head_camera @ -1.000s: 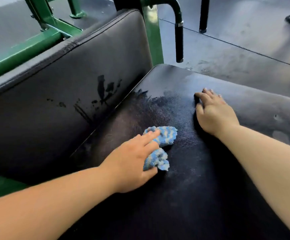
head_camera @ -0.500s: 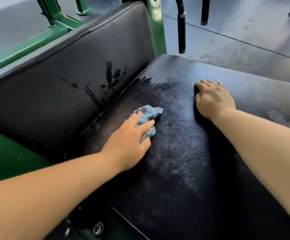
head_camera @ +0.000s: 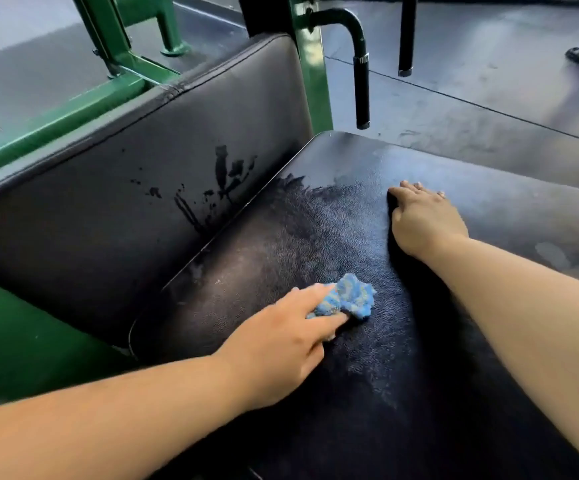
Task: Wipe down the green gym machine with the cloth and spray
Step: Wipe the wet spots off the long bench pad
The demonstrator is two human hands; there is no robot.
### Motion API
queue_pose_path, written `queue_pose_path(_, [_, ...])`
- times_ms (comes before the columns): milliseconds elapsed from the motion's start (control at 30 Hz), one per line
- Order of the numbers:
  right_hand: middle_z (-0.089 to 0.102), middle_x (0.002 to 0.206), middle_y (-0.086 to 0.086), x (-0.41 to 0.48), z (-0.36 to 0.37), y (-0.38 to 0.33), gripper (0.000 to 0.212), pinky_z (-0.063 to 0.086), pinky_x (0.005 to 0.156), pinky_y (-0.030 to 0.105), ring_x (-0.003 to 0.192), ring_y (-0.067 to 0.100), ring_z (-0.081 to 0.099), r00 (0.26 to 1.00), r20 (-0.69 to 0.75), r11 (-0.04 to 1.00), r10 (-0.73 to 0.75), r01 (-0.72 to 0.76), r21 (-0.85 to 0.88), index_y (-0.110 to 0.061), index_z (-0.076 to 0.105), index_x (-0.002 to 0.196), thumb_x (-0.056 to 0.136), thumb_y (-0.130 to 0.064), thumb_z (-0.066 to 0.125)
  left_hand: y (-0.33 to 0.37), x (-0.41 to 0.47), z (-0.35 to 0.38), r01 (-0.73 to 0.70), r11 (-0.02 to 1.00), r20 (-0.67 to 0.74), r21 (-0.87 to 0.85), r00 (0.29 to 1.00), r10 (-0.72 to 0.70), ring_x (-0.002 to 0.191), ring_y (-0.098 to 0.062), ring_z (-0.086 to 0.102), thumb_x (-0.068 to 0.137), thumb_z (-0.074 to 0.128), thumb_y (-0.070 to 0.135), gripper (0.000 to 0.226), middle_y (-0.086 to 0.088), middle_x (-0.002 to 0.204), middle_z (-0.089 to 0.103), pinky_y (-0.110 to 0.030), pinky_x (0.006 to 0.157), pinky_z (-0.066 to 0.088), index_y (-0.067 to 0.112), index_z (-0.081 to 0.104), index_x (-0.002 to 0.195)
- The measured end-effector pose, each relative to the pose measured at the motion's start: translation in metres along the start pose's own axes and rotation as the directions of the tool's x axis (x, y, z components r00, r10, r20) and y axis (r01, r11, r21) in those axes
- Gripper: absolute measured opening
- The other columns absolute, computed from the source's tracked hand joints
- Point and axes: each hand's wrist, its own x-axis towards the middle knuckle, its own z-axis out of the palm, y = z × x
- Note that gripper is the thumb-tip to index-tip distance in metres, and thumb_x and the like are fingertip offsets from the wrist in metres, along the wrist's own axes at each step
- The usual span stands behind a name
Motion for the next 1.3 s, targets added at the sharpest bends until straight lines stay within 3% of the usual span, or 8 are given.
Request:
queue_pose_path(234, [0.028,0.158,0.002,0.007,0.003,0.001,0.045,0.01,0.12,0.041,0.147,0.021,0.021,1.0,0.012,1.0,-0.019,0.019,-0.008,-0.021,0.042,0.143,0.099,-0.017,0.035,-0.087,0.114,-0.01,0.645,0.764,-0.056,-0.006,0.763,-0.644,0.132,-0.028,0.036,0.097,0.036,0.019,0.043,-0.008,0.146,0.037,-0.033,0.108,0.028,0.016,0.049,0.138])
queue_pose_path(434, [0.028,0.159,-0.001,0.034,-0.004,0.006,0.045,0.009,0.121,0.04,0.148,0.019,0.017,0.995,0.042,0.995,-0.095,0.095,-0.002,-0.026,0.041,0.145,0.101,-0.02,0.034,-0.049,0.112,0.003,0.19,0.977,0.005,-0.091,0.982,-0.191,0.145,-0.015,0.019,0.098,0.042,0.017,0.047,0.008,0.157,0.025,-0.026,0.117,0.008,0.03,0.042,0.143])
queue_pose_path(634, [0.027,0.159,-0.005,0.039,0.003,0.017,0.045,0.008,0.121,0.039,0.148,0.018,0.018,0.998,0.007,0.997,-0.066,0.066,0.03,-0.033,0.04,0.145,0.101,-0.025,0.034,-0.129,0.18,-0.001,0.601,0.797,-0.093,-0.055,0.792,-0.604,0.128,-0.028,0.043,0.095,0.038,0.015,0.039,0.001,0.149,0.036,-0.03,0.1,0.035,0.018,0.054,0.13])
queue_pose_path(834, [0.024,0.159,-0.011,0.038,0.002,0.017,0.049,0.007,0.121,0.037,0.149,0.014,0.015,0.999,0.017,0.998,-0.046,0.045,0.049,-0.037,0.037,0.146,0.099,-0.024,0.033,-0.071,0.179,0.011,0.068,0.982,-0.042,-0.176,0.996,-0.076,0.129,-0.015,0.044,0.087,0.051,0.012,0.044,0.008,0.146,0.045,-0.026,0.107,0.035,0.02,0.062,0.129])
queue_pose_path(934, [0.025,0.158,-0.012,0.039,0.002,0.018,0.047,0.007,0.121,0.036,0.148,0.013,0.016,0.999,0.006,0.998,-0.043,0.042,0.046,-0.037,0.037,0.146,0.1,-0.025,0.034,-0.113,0.201,0.0,0.238,0.97,-0.041,-0.046,0.97,-0.239,0.132,-0.016,0.041,0.091,0.047,0.011,0.045,0.007,0.148,0.041,-0.024,0.104,0.031,0.023,0.057,0.134])
queue_pose_path(1034, [0.025,0.158,-0.013,0.038,0.004,0.017,0.047,0.006,0.121,0.035,0.148,0.012,0.016,0.999,-0.004,0.999,-0.036,0.036,0.037,-0.038,0.037,0.146,0.1,-0.026,0.034,-0.142,0.219,-0.004,0.602,0.792,-0.121,-0.106,0.782,-0.611,0.127,-0.026,0.044,0.092,0.043,0.011,0.041,0.003,0.145,0.043,-0.028,0.099,0.035,0.018,0.059,0.129])
queue_pose_path(1201, [0.023,0.159,-0.014,0.036,0.001,0.015,0.049,0.005,0.121,0.034,0.148,0.011,0.014,0.999,0.024,0.999,-0.022,0.022,0.029,-0.037,0.033,0.148,0.1,-0.025,0.033,-0.083,0.211,0.014,0.141,0.97,-0.065,-0.198,0.986,-0.156,0.131,-0.019,0.043,0.084,0.04,0.015,0.047,0.002,0.145,0.047,-0.022,0.107,0.031,0.014,0.065,0.124])
queue_pose_path(1301, [0.023,0.158,-0.014,0.038,0.0,0.014,0.049,0.004,0.121,0.033,0.148,0.011,0.014,0.999,0.022,1.0,-0.023,0.023,0.016,-0.038,0.034,0.147,0.1,-0.024,0.034,-0.12,0.219,0.011,0.234,0.966,-0.101,-0.112,0.964,-0.245,0.132,-0.023,0.04,0.087,0.033,0.018,0.051,-0.001,0.146,0.044,-0.025,0.108,0.027,0.016,0.058,0.131])
